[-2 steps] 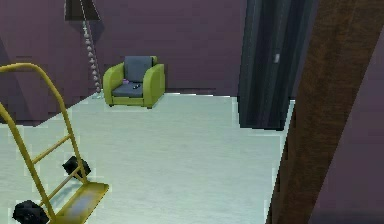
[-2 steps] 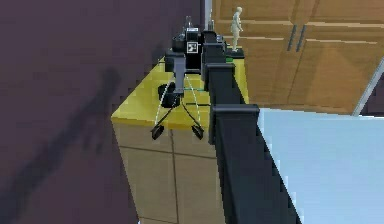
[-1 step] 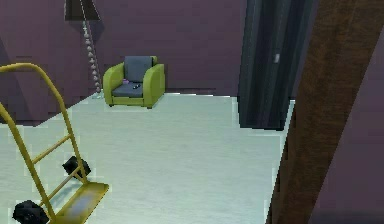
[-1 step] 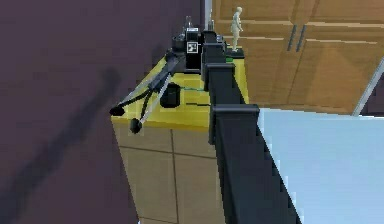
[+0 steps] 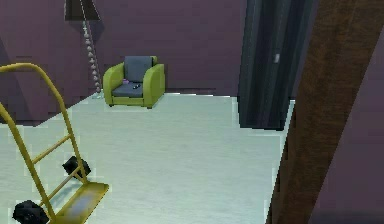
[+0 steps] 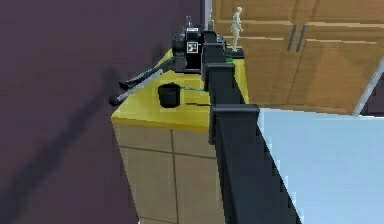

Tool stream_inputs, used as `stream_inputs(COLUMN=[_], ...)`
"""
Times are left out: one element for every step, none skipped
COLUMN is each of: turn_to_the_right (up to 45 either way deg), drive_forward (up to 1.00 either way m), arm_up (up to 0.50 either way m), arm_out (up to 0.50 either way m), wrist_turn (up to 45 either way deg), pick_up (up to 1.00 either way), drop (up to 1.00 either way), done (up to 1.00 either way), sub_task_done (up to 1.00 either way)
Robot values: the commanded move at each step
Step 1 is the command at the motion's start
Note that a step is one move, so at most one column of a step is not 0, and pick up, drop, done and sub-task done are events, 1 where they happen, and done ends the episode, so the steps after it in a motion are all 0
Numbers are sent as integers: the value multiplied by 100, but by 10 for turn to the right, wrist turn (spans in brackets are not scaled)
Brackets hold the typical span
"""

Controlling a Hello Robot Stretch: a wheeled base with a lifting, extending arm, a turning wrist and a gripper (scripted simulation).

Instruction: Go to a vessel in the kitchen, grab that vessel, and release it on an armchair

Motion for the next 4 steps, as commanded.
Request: stream_inputs(turn_to_the_right=[0, 0, 0, 0], drive_forward=[0, 0, 0, 0], arm_up=[0, 0, -16, 0], arm_out=[0, 0, 0, 0], wrist_turn=[450, 360, 0, 0], pick_up=[0, 0, 0, 100], drop=[0, 0, 0, 0], done=[0, 0, 0, 0], sub_task_done=[0, 0, 0, 0])
